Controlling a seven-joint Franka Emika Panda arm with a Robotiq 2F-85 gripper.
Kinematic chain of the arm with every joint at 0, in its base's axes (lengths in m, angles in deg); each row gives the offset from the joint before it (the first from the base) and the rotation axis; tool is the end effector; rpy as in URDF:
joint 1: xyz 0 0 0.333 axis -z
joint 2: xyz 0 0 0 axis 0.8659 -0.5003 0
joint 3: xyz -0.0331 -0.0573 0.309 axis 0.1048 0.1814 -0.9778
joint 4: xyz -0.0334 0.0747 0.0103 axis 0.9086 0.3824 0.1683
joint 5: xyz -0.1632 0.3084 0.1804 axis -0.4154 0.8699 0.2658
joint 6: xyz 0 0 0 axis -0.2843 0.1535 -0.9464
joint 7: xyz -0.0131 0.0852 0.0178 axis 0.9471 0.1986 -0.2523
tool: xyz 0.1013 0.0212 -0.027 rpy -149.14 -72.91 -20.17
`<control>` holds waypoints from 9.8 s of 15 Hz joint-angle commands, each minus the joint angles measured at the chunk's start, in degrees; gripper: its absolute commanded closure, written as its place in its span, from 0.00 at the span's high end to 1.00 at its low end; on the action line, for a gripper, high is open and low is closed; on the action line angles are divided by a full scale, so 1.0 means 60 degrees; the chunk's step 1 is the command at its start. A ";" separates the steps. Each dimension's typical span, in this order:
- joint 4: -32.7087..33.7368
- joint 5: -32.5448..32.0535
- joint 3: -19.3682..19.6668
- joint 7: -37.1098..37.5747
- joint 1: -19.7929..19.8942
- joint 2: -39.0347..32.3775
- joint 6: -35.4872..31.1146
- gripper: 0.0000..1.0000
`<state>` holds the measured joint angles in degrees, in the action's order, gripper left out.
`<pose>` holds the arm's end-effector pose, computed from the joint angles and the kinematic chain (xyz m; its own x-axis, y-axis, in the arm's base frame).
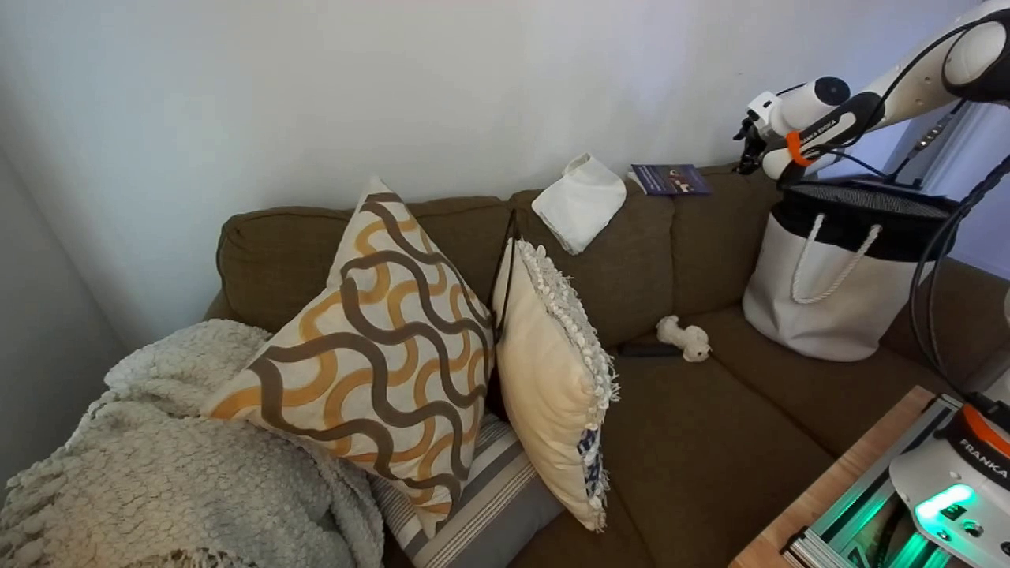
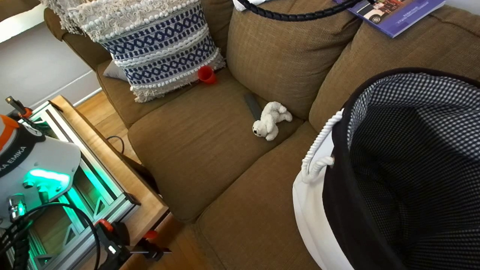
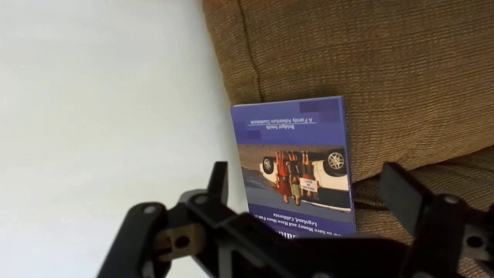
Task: Move the book from the backrest to the seat of the couch
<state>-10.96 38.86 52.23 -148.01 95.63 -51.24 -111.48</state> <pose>0.6317 -0.3784 0.3290 0.5317 0.8466 0.0236 0.5060 -0.3398 0.7928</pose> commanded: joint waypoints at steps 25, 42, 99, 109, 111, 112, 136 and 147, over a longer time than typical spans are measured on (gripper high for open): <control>0.6605 0.0207 -0.6047 -0.6901 0.1946 -0.6315 0.2983 1.00; 0.8380 0.1146 -0.8118 -1.0860 0.1602 -0.7656 0.3053 0.00; -0.9311 -0.1704 -0.9622 -0.1930 0.8829 0.0433 -0.0308 0.03; -0.9799 -0.1242 -0.9129 -0.1848 0.8976 0.0346 0.0223 0.03; -0.9408 -0.1104 -0.8535 -0.1860 0.8004 0.0557 0.0586 0.03; -0.9224 -0.1029 -0.8141 -0.1873 0.7479 0.0660 0.0719 0.03; -0.5079 0.0769 -0.0403 -0.0589 -0.3650 -0.1917 -0.1834 0.03; -0.5189 -0.1125 -0.2465 -0.0339 -0.2254 -0.3596 -0.0340 0.59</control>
<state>-40.49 37.68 45.98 -146.67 72.57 -71.24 -116.83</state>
